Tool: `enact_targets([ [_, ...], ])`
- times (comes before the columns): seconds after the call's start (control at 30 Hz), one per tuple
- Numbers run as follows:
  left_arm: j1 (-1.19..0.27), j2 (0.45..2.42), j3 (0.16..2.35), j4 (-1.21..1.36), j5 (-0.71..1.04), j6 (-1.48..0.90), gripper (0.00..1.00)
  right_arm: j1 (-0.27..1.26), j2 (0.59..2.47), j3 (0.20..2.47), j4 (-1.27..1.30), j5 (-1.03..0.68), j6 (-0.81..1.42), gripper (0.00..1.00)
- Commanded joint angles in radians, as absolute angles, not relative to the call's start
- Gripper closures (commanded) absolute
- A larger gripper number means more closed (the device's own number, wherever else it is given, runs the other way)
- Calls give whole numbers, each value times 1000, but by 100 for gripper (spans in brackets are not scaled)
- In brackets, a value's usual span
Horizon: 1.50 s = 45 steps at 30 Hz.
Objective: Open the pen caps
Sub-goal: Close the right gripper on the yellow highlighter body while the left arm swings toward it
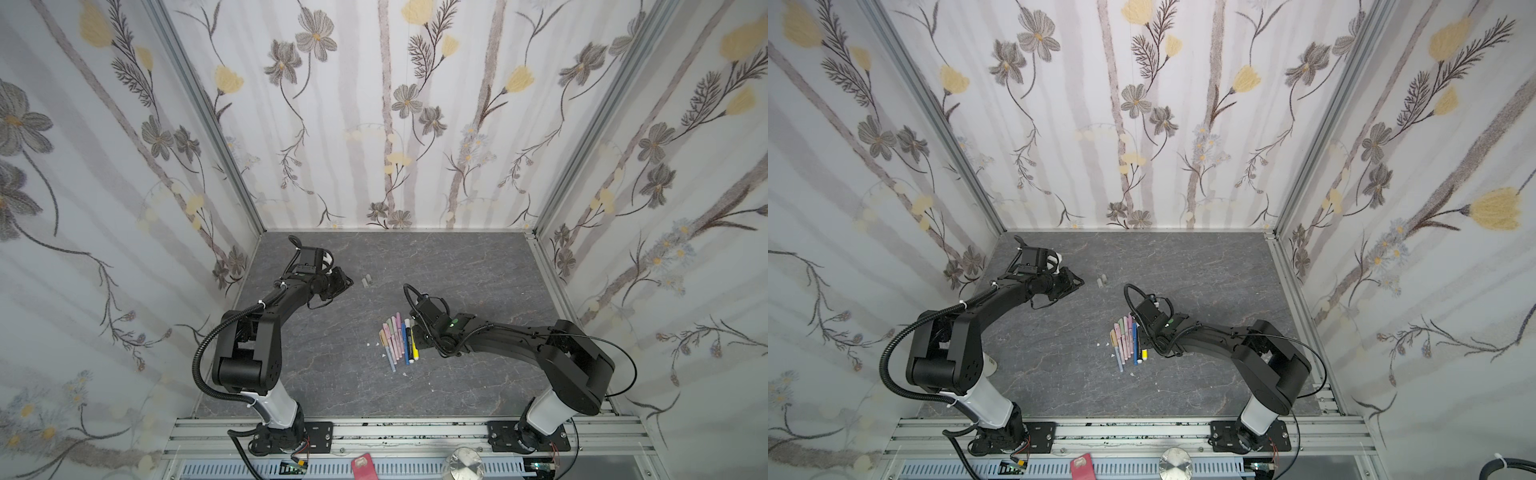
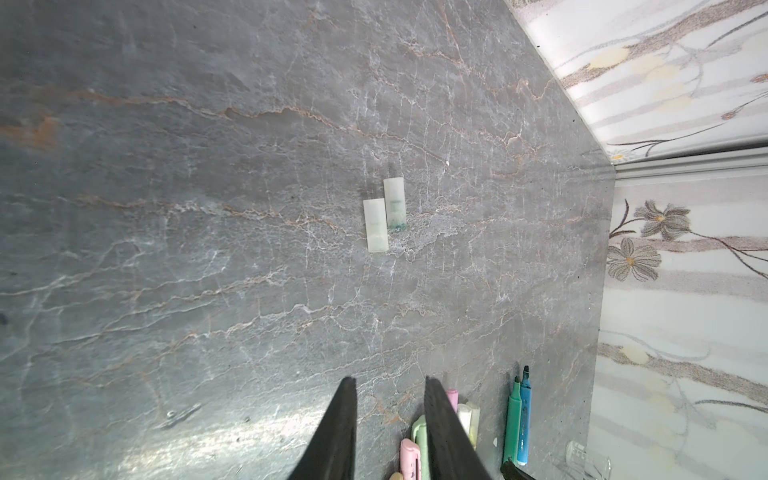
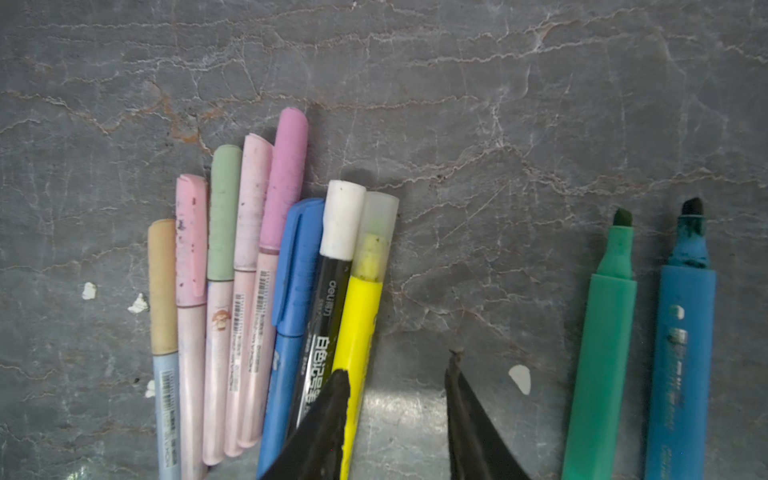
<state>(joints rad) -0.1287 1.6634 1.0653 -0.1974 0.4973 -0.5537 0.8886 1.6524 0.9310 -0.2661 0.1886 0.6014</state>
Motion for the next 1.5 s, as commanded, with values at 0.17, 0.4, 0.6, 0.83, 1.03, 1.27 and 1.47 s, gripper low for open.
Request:
enact_targets([
  [0.17,-128,1644,1022,-166,502,-550,72,898,1681,948,-270,182,622,61],
  [0.4,-127,1633,1010,-160,508,-551,72,910,1704,951,-273,179,627,62],
  [0.6,-128,1647,1017,-149,515,-556,72,920,1713,944,-278,186,634,62],
  [0.83,-128,1647,1028,-149,520,-563,72,931,1735,933,-287,192,634,64],
  [1.03,-130,1643,1031,-157,525,-563,72,933,1728,910,-284,193,635,66],
  [1.27,-151,1625,1054,-182,526,-565,72,931,1717,875,-273,186,627,79],
  [1.47,-210,1632,1090,-210,528,-570,71,906,1650,838,-258,179,591,92],
])
